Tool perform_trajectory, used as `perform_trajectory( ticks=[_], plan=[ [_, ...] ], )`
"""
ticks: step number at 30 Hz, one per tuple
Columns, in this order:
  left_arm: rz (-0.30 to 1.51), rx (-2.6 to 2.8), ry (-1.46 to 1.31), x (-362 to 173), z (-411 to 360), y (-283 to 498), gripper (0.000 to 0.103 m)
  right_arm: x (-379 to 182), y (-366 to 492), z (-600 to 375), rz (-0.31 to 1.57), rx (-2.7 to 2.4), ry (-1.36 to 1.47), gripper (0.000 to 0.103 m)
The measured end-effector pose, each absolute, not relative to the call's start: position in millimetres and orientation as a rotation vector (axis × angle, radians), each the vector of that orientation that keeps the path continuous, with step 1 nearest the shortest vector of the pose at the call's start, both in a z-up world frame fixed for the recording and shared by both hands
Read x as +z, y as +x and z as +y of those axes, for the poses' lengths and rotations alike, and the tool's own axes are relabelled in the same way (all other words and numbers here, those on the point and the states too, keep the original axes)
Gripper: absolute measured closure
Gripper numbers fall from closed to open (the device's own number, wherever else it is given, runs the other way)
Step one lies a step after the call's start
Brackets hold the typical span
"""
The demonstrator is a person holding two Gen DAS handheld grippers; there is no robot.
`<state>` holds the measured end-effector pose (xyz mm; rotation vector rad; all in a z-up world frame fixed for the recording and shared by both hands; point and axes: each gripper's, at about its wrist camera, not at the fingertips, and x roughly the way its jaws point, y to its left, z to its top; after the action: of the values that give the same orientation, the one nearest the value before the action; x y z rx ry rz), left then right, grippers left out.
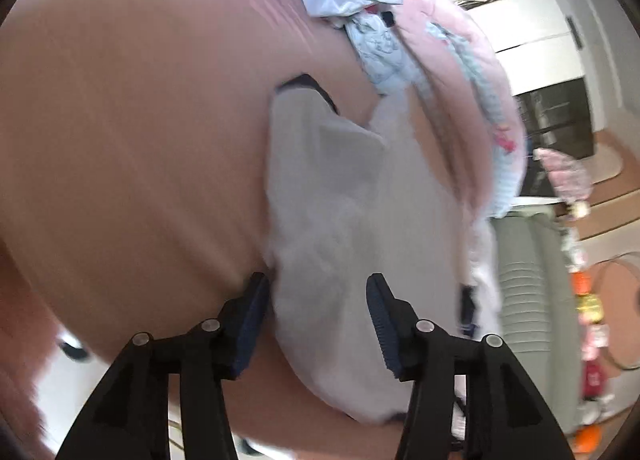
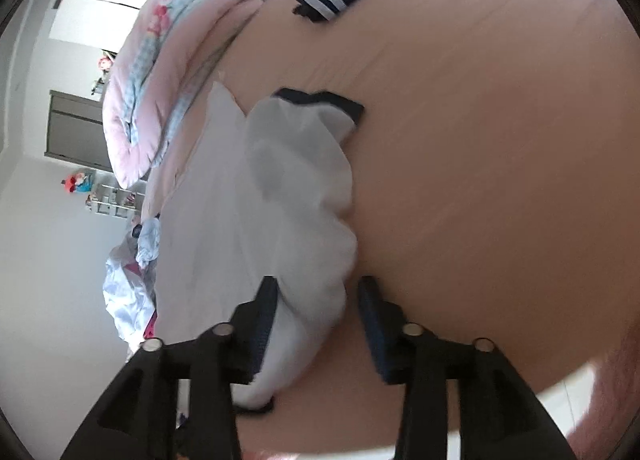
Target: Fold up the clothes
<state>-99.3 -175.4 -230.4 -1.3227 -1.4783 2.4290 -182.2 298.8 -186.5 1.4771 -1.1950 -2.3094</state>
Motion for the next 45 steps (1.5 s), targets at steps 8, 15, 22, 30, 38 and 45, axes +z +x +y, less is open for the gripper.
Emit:
perform_trajectory(
  ticks=[8, 15, 22, 30, 38, 45],
  plan=[
    [-1.283, 2.424, -1.341, -218, -167, -133, 0.099, -181, -232, 263, -0.946, -2.273, 1.497, 0.099],
    [-1.152, 2.459, -0.98, -100, -172, -100, 0.1, -67, -194, 301, -1.034, -2.399, 1.067, 0.101],
    [-0.819, 2.418, -0.767, 24, -126, -93, 0.1, 73, -154, 334, -0.91, -2.462, 0.705, 0.102],
    [-0.815, 2.435, -0.898, -6, -117, -92, 0.099, -52, -172, 288, -0.805, -2.232, 1.399, 0.078],
    [-0.862, 2.438, -0.908, -22, -114, -79, 0.099, -182, -154, 244, -0.832, -1.978, 1.799, 0.075],
    [-0.901, 2.399, -0.895, -31, -114, -75, 0.099, -186, -151, 224, -0.843, -1.905, 1.731, 0.06]
  ],
)
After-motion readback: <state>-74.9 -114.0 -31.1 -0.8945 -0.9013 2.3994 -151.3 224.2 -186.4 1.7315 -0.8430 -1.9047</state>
